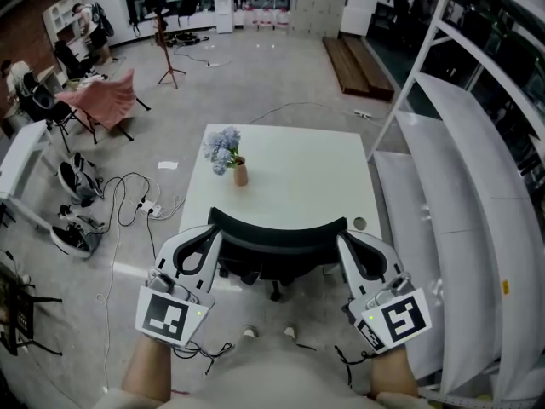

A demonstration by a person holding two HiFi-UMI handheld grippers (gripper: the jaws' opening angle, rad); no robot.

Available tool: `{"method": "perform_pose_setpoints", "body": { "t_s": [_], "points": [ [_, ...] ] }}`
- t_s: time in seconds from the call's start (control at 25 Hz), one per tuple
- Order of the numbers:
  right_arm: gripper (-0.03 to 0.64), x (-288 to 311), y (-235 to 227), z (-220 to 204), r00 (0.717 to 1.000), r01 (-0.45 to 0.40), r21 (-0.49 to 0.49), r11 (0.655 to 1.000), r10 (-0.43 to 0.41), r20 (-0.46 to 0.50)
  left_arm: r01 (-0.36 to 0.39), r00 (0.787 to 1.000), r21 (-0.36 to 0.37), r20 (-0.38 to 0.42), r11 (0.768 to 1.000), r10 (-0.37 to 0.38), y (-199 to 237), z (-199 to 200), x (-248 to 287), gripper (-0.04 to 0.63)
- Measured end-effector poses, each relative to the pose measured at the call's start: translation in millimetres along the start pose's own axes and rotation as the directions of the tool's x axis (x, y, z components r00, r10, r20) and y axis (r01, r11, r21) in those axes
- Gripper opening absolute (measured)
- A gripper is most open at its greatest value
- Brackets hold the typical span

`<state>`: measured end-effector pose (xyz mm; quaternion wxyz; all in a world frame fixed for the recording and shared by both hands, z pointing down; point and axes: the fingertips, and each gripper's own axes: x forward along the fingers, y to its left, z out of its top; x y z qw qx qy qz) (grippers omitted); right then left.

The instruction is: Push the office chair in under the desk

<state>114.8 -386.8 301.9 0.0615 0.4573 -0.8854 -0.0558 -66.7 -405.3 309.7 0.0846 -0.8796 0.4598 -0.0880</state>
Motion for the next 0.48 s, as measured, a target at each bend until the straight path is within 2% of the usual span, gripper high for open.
{"method": "perform_pose_setpoints", "body": {
  "t_s": [0.48],
  "points": [
    [0.006, 1.1, -2.9, 0.8, 1.0, -0.006, -0.008, 1.0, 0.006, -0.007, 0.018, 1.0, 0.047, 0.005, 0.999, -0.019, -4.6, 7.4, 3.1, 0.008]
  ]
}}
